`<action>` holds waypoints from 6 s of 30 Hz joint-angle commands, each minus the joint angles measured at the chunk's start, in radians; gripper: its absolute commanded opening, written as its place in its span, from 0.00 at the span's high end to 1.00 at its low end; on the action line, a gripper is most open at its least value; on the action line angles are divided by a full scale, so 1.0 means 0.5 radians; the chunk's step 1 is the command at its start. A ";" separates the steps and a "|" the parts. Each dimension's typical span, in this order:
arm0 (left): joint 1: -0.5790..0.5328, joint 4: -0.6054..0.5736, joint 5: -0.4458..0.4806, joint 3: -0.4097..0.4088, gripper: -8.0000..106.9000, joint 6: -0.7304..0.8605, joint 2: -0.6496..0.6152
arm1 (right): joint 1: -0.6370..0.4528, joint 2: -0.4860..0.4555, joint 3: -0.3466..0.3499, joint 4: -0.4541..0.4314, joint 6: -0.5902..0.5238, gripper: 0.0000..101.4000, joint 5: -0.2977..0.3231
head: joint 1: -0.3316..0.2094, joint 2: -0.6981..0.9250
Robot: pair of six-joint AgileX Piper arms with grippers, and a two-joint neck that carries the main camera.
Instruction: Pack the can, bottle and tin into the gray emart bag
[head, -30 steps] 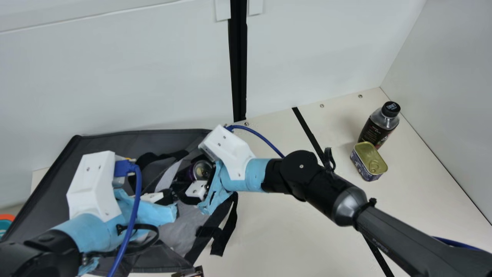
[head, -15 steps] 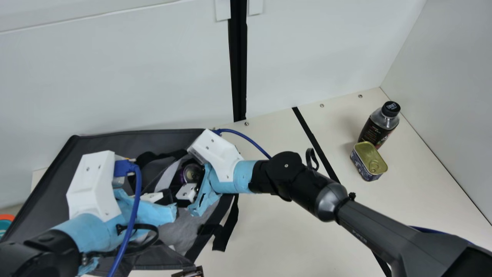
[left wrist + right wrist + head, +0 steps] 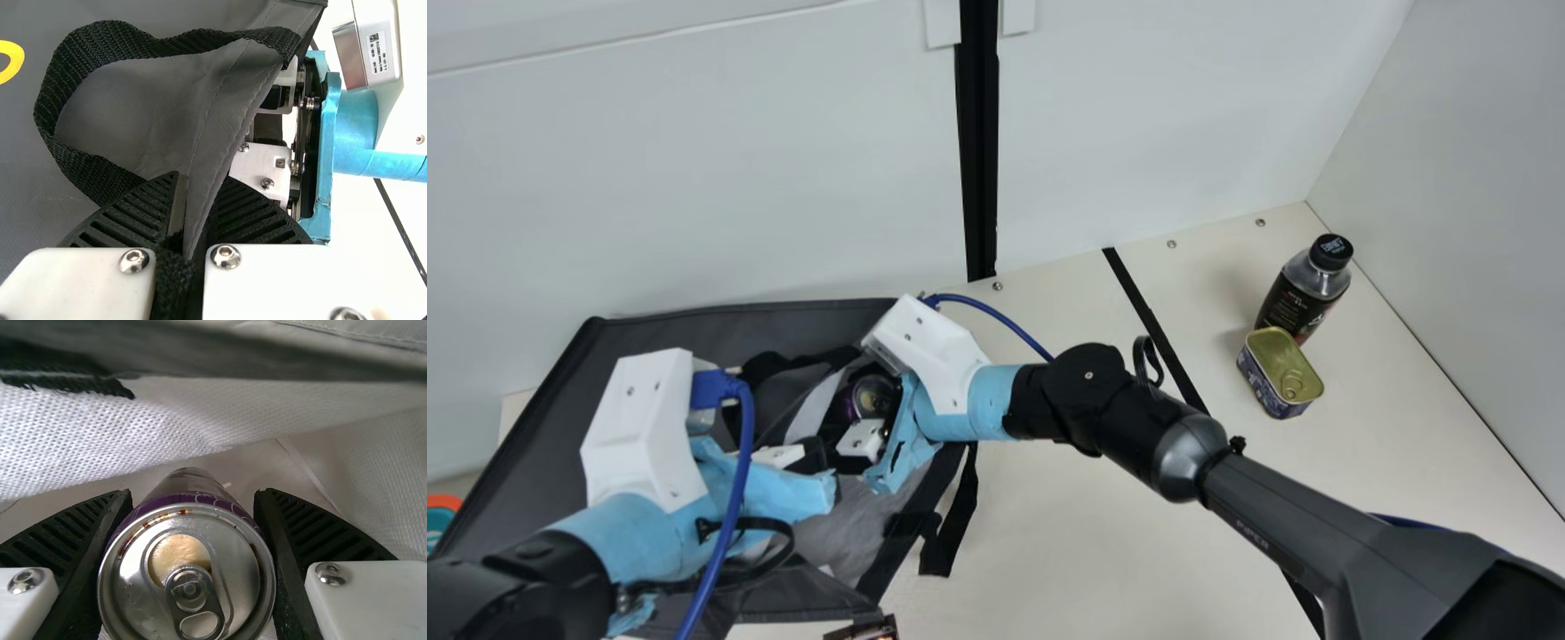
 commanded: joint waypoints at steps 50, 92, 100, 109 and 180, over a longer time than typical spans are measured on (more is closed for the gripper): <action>0.000 0.000 0.000 0.000 0.84 0.000 0.000 | -0.180 -0.764 0.365 -0.660 0.770 0.10 -0.165 | -0.045 -0.002; 0.000 0.000 0.000 0.000 0.84 0.000 0.000 | -0.535 -1.174 0.413 -1.112 1.224 0.10 -0.022 | -0.045 -0.002; 0.000 0.000 0.000 0.000 0.84 0.000 0.000 | -0.579 -1.207 0.399 -1.153 1.265 0.10 -0.001 | -0.045 -0.002; 0.000 0.000 0.000 0.000 0.84 0.000 0.000 | -0.659 -1.246 0.379 -1.185 1.291 0.10 0.035 | -0.045 -0.002; 0.000 0.000 0.000 0.000 0.84 0.000 0.000 | -1.242 -1.464 -0.131 -2.727 2.613 0.10 0.600 | -0.045 -0.002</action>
